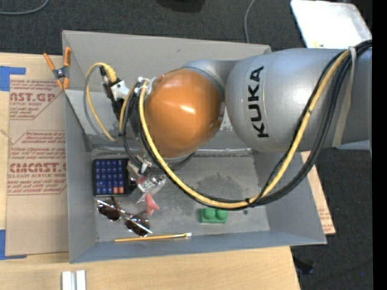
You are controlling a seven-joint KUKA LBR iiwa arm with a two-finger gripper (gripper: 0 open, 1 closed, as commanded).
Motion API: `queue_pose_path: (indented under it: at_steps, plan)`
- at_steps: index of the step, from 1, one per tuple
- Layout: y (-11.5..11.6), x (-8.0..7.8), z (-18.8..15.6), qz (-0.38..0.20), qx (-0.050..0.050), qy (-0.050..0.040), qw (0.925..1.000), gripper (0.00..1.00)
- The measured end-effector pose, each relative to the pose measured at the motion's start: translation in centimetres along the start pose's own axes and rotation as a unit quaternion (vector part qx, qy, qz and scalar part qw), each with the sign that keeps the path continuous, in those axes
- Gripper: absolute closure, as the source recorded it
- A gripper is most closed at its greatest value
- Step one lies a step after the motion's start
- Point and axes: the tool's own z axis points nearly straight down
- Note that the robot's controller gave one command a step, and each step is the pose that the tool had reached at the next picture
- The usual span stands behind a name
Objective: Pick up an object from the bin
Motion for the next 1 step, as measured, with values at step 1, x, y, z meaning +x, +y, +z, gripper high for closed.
queue_pose_path:
  at_steps: [1]
  plan:
    - [-0.03,0.00,-0.97,-0.008,0.001,-0.0002,1.0000,1.00]
